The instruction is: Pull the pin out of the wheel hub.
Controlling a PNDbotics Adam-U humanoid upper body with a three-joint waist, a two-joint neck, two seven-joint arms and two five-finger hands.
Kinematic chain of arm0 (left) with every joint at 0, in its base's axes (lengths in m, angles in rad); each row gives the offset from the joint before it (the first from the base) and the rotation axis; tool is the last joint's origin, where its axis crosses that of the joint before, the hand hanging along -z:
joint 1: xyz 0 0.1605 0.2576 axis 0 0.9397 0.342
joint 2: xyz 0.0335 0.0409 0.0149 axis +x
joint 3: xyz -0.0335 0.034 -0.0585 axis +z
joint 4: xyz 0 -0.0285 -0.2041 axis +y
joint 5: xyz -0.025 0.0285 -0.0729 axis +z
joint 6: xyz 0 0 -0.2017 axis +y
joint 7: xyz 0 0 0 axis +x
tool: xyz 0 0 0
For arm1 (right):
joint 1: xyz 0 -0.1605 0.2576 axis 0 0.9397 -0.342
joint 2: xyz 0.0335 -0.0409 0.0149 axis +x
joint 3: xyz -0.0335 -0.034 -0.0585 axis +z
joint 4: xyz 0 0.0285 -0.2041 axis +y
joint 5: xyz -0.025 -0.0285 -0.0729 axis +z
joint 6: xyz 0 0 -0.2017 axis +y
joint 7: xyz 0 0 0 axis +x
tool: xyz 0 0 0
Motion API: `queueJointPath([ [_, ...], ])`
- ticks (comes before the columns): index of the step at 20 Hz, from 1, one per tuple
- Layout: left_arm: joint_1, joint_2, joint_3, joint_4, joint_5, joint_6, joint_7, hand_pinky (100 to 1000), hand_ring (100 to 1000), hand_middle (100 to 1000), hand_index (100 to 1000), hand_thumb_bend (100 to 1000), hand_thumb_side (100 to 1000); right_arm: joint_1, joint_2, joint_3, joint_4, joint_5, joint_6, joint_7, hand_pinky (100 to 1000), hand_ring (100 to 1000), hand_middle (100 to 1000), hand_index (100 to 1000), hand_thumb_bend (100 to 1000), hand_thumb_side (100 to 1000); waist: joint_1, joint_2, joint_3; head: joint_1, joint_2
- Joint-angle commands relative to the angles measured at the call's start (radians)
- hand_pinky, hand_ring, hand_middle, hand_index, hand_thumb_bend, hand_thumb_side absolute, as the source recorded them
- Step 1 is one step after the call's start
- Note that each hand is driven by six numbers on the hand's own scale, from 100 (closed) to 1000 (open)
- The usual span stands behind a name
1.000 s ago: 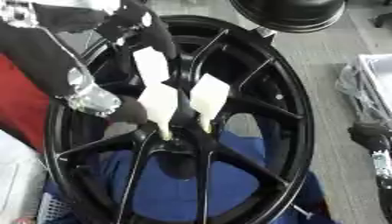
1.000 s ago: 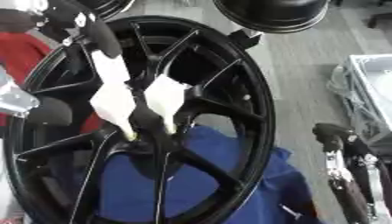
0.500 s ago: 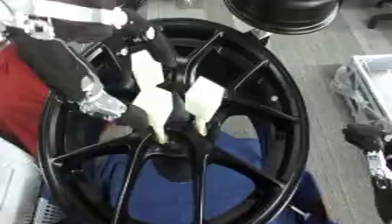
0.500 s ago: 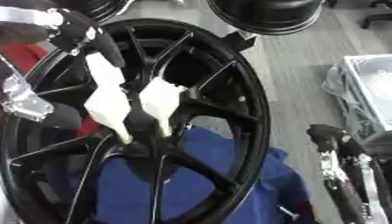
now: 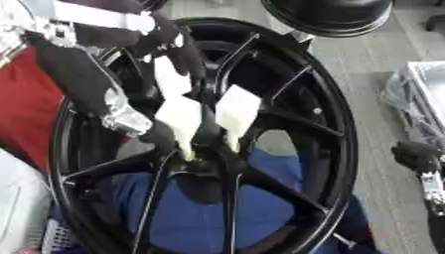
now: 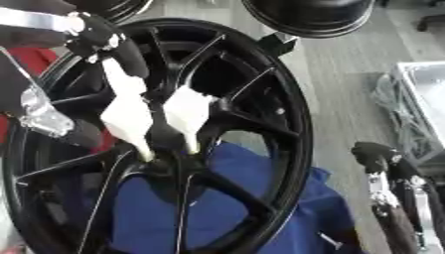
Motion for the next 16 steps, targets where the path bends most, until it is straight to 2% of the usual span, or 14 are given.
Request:
queueJointPath([
  [1,-0.014,0.015,0.017,-0.009,-0.009,0.017,-0.004,624,841,804,819,578,367,-0.003,-0.002,0.003,-0.016,-0.003,0.006,0.001,822,769,708,692,100,659,0.001,-0.016,0.001,0.004,0.005],
  [11,0.006,0.013,0.014,-0.003,-0.007,0.039,-0.018,625,834,792,808,559,358,-0.004,0.003,0.003,-0.016,-0.004,0.008,0.005,823,769,710,693,100,657,-0.003,-0.014,-0.003,0.006,0.009],
  [16,0.014,0.013,0.012,-0.004,-0.007,0.05,-0.028,648,867,797,806,555,351,-0.005,0.005,0.004,-0.016,-0.006,0.01,0.007,823,769,711,693,100,659,-0.004,-0.013,-0.003,0.006,0.01],
])
